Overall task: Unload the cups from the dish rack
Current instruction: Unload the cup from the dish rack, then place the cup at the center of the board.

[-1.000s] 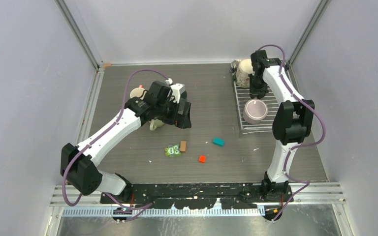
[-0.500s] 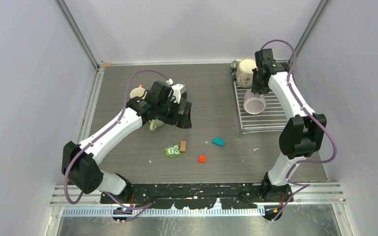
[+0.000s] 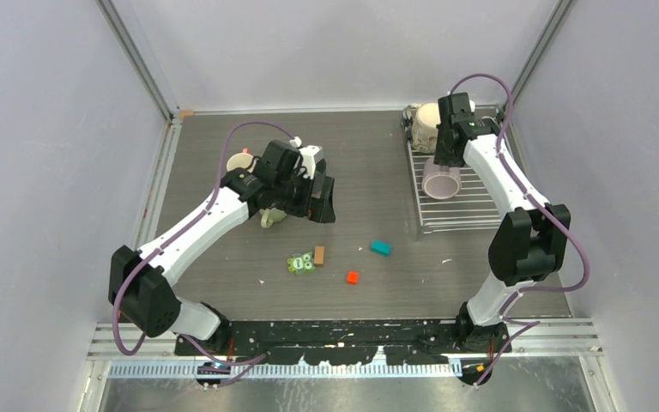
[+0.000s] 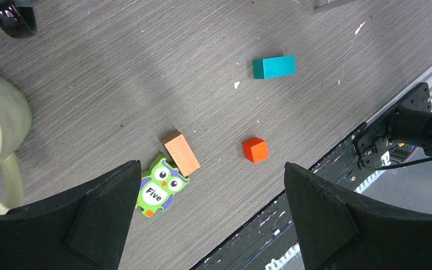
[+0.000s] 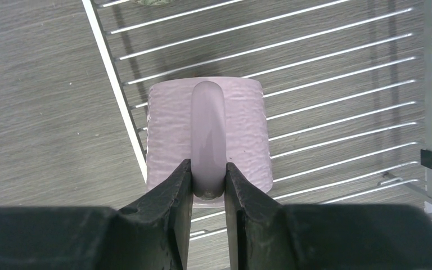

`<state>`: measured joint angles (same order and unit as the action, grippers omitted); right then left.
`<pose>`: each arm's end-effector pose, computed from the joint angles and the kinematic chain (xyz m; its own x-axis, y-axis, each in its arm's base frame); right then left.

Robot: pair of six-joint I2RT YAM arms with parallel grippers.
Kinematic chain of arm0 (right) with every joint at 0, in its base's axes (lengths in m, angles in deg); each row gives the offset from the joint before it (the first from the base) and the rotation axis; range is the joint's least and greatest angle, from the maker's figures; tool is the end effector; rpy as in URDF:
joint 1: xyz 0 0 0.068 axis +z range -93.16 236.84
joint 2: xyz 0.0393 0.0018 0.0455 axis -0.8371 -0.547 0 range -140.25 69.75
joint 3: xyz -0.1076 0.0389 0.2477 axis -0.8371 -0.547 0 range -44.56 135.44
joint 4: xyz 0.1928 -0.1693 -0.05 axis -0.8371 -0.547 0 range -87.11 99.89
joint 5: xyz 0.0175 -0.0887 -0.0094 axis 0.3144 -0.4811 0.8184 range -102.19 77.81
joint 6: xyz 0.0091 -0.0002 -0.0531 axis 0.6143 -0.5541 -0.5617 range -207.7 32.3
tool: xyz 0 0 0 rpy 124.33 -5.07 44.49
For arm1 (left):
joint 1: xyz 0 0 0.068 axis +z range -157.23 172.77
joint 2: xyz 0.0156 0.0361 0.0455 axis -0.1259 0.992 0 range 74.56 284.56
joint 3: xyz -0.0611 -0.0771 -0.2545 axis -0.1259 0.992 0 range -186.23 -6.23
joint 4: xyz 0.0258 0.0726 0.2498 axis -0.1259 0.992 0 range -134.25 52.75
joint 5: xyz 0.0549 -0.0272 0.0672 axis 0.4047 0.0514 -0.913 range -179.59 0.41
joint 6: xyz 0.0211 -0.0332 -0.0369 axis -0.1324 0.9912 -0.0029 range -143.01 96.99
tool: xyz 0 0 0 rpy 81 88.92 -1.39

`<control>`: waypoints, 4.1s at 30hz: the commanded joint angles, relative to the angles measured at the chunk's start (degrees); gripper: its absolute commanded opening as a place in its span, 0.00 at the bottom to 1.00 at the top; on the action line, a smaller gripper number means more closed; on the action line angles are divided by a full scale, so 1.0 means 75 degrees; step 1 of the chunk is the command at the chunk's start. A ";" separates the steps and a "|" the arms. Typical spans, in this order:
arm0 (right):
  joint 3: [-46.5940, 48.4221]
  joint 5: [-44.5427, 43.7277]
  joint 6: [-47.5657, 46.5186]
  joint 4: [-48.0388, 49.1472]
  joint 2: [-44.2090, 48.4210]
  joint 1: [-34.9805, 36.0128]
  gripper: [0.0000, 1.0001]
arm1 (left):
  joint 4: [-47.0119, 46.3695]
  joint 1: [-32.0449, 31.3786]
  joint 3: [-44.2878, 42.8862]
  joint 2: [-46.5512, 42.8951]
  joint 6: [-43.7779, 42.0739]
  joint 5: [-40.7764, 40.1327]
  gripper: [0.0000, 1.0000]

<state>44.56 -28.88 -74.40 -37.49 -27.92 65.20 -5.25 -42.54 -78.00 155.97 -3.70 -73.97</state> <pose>0.3644 0.0433 0.3086 -0.7929 0.1062 -0.6000 0.2079 0.9728 -0.1026 0.2423 -0.1834 0.3114 -0.8101 0.1835 -0.5568 0.4598 0.7881 -0.4092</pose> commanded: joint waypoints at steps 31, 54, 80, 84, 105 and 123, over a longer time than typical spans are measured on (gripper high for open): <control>0.1175 -0.0188 -0.0133 0.0241 0.0234 0.0177 0.01 | -0.0958 -0.0033 -0.0971 0.0126 0.0293 0.0425 1.00; 0.1856 0.1531 -0.0893 -0.0797 0.1632 0.1556 0.01 | -0.1483 0.0949 -0.3544 0.2099 -0.1611 0.3998 0.98; 0.1906 0.4291 -0.1172 -0.1049 0.2728 0.2515 0.01 | -0.0804 0.1016 -0.4478 0.3211 -0.2047 0.7703 0.77; 0.1981 0.4575 -0.1205 -0.1011 0.2706 0.2518 0.01 | -0.0771 0.0916 -0.4460 0.3277 -0.2039 0.7870 0.73; 0.1692 0.5357 -0.1679 -0.0313 0.2789 0.2512 0.01 | -0.9542 0.0823 -0.1632 0.2695 0.4850 0.9123 0.38; 0.1227 0.5367 -0.1624 0.1059 0.2315 0.2329 0.01 | -1.2113 0.0677 -0.1330 0.2832 0.6950 0.9088 0.05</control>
<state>53.11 11.93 -88.11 -40.18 -8.68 83.23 -90.01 -35.55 -87.57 179.55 48.78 -6.98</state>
